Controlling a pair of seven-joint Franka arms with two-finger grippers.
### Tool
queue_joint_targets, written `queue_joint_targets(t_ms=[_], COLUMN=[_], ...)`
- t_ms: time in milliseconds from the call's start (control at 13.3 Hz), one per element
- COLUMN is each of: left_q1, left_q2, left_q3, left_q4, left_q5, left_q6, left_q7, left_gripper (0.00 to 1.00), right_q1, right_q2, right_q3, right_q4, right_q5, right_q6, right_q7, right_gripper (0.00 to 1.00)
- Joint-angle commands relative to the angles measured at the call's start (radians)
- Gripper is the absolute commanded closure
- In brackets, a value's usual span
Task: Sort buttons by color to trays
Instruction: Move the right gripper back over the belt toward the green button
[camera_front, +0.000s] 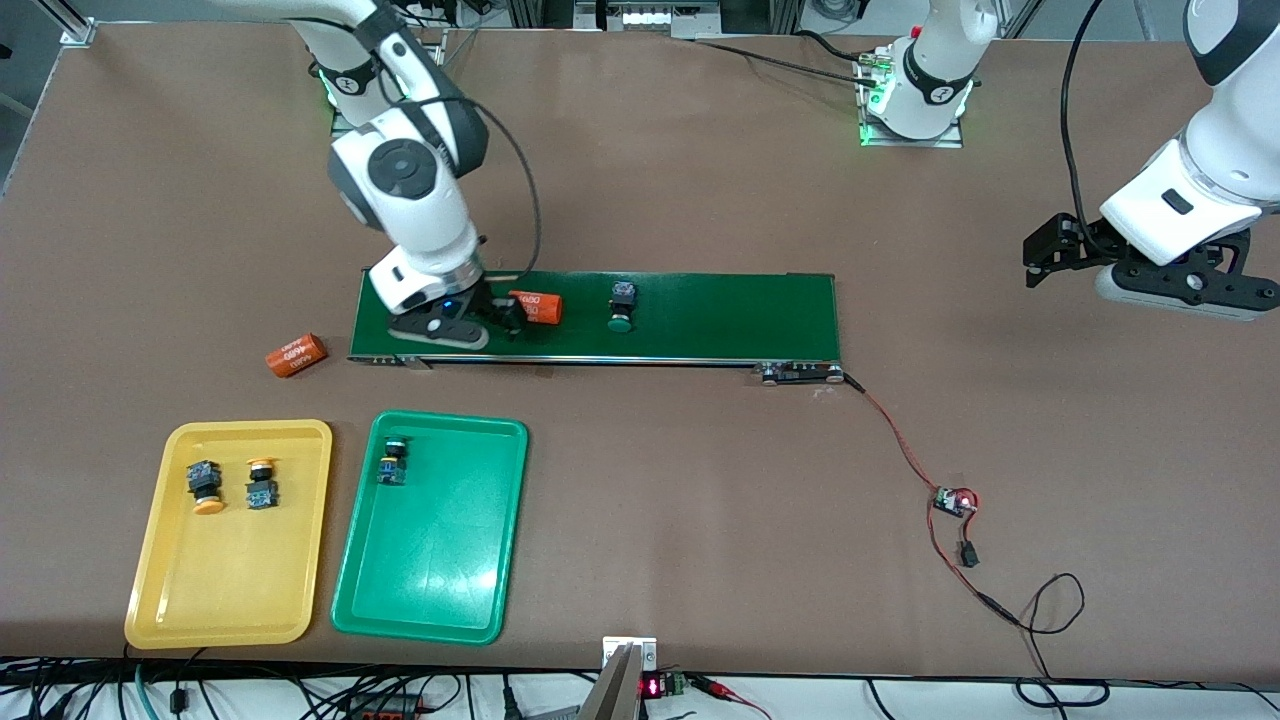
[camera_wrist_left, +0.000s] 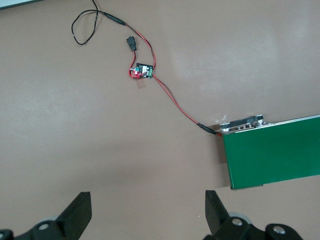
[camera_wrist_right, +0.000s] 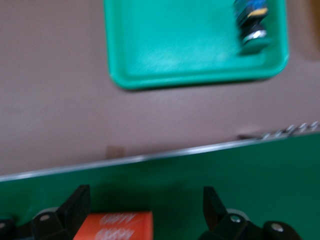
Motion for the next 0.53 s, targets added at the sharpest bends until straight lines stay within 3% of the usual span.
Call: queue_joint_targets(t_ms=[0, 452], left_q1=[0.006, 0.016], left_q2=[0.02, 0.021], left_q3=[0.0, 0.008], left_q4=[0.027, 0.026], left_q5=[0.019, 0.017], left_q6=[-0.012, -0.015], left_q7=[-0.011, -0.009], left_gripper=[0.0, 0.0], right_q1=[0.034, 0.086], right_q2=[-0.012, 0.031], right_q3=[0.01, 0.048], right_q4=[-0.019, -0.001], right_q5=[0.01, 0.009], right_q6=[0.0, -0.003], right_q7=[0.046, 0.076], right_gripper=[0.0, 0.0])
